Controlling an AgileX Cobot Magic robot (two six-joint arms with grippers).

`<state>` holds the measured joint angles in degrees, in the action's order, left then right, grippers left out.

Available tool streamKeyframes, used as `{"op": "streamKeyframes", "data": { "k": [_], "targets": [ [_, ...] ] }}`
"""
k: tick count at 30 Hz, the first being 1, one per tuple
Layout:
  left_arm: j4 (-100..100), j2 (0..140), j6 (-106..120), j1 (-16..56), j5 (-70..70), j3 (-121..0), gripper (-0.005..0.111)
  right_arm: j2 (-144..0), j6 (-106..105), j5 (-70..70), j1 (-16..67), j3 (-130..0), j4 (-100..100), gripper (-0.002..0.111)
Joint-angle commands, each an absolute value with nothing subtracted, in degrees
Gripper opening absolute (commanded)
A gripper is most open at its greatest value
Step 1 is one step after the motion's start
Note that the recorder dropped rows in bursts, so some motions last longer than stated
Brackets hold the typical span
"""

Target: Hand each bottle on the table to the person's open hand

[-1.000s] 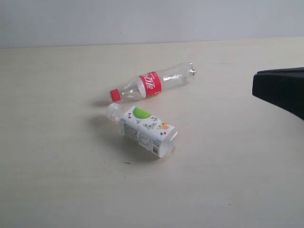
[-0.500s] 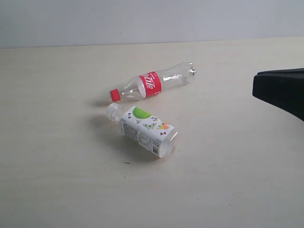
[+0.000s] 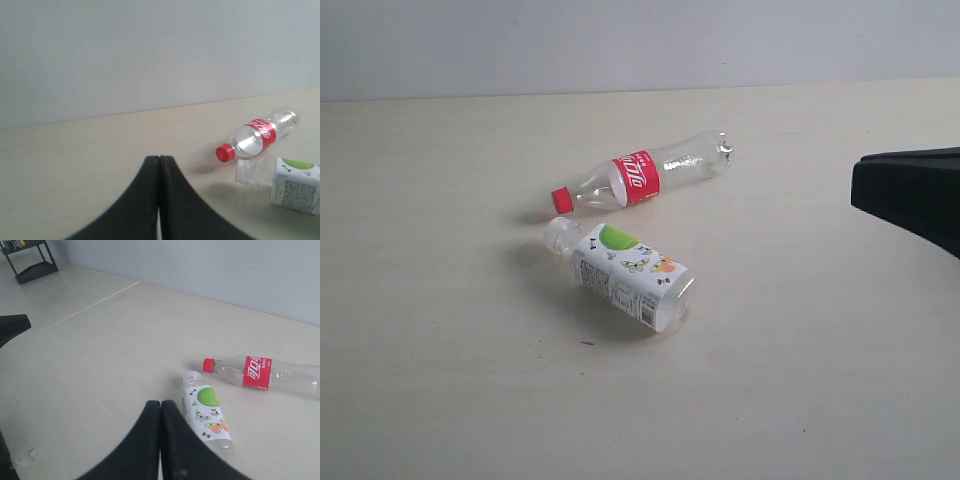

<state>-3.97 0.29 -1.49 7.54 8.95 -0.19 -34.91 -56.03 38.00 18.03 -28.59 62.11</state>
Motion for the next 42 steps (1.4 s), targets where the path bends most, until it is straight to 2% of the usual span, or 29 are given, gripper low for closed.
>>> {"op": "streamKeyframes", "data": {
  "k": [1, 24, 26, 28, 31, 34, 39, 42],
  "targets": [
    [-4.1, 0.0, -1.9, 7.4, 8.7, 0.0, 0.000, -34.8, -56.3, 37.8, 18.0, -28.4, 62.3, 0.000],
    [-4.1, 0.0, -1.9, 7.4, 8.7, 0.0, 0.000, -34.8, -56.3, 35.5, 18.0, -28.4, 62.4, 0.001],
    [-4.1, 0.0, -1.9, 7.4, 8.7, 0.0, 0.000, -36.8, -55.0, 29.3, 18.0, -28.6, 62.5, 0.010],
    [-4.1, 0.0, -1.9, 7.4, 8.7, 0.0, 0.000, -40.9, -54.7, 28.5, 18.0, -30.5, 62.2, 0.021],
    [-4.1, 0.0, -1.9, 7.4, 8.7, 0.0, 0.000, -48.6, -54.0, 29.9, 18.0, -34.7, 60.0, 0.032],
    [-4.1, 0.0, -1.9, 7.4, 8.7, 0.0, 0.000, -57.9, -50.5, 33.0, 18.0, -42.1, 54.1, 0.038],
    [-4.1, 0.0, -1.9, 7.4, 8.7, 0.0, 0.000, -70.7, -41.3, 41.4, 18.0, -54.4, 41.3, 0.055],
    [-4.1, 0.0, -1.9, 7.4, 8.7, 0.0, 0.000, -77.4, -40.1, 46.6, 18.0, -61.4, 36.6, 0.059]
  ]
}}
